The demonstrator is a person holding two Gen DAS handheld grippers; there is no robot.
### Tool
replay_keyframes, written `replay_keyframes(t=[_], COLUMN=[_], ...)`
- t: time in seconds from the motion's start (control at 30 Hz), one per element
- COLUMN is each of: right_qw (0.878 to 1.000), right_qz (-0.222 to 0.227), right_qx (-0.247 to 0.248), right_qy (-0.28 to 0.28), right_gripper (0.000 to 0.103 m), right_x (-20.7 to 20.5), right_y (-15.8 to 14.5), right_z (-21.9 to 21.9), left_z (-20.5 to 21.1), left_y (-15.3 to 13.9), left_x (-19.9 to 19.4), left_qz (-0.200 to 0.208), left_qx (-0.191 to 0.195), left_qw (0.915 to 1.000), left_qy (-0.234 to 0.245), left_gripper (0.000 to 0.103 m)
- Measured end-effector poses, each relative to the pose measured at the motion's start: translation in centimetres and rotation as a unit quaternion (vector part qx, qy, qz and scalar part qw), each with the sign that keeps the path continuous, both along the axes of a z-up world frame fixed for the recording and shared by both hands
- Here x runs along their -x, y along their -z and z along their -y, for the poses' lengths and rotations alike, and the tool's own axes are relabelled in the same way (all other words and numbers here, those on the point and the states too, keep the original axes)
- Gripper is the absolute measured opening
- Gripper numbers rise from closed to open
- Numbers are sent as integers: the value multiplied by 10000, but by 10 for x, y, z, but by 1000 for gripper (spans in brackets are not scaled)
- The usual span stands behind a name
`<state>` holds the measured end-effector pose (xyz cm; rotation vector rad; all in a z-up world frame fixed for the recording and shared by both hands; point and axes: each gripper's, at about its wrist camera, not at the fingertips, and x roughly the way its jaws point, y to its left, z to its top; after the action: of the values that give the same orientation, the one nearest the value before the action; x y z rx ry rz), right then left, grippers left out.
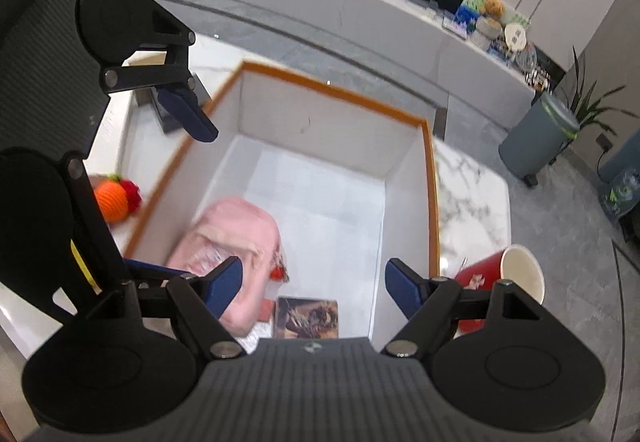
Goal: Organize objects
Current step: 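Move both tools back toward the panda plush and the teddy bear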
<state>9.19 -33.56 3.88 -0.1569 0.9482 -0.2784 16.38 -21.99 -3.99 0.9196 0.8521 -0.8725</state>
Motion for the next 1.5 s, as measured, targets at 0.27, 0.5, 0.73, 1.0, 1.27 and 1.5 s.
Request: replay_keyframes(t=[0.27,0.5,0.73,1.0,1.27,1.5], right_qw=[9990,9971,9961,9946,9917,9885], right_qz=[353,511,438,174,-71,-277], right_qx=[112,184,223,73,-192,-428], right_qy=[-266,-534,-730,-1022,-1272,-1422], right_gripper=[80,80,80,83,83,83], right_x=[-10,-22,-32,-48,-69,-88], right_y=[-30,-47,-39,-14,22,52], right_z=[-42,-83,-118,-158,-194,-214], left_z=[-46,-96,-143,-203,-265,-319], left_y=[-27,-40,-25,-1,1,3], left_x=[12,19,23,17,-13,-38], left_qz=[397,428,332,188,136,246], left_qx=[147,611,971,1032,1291,1442], left_qw=[9988,9949,9893,9815,9585,9333], left_qy=[-232,-674,-1040,-1603,-2539,-3280], left_gripper=[103,103,103,103,103,103])
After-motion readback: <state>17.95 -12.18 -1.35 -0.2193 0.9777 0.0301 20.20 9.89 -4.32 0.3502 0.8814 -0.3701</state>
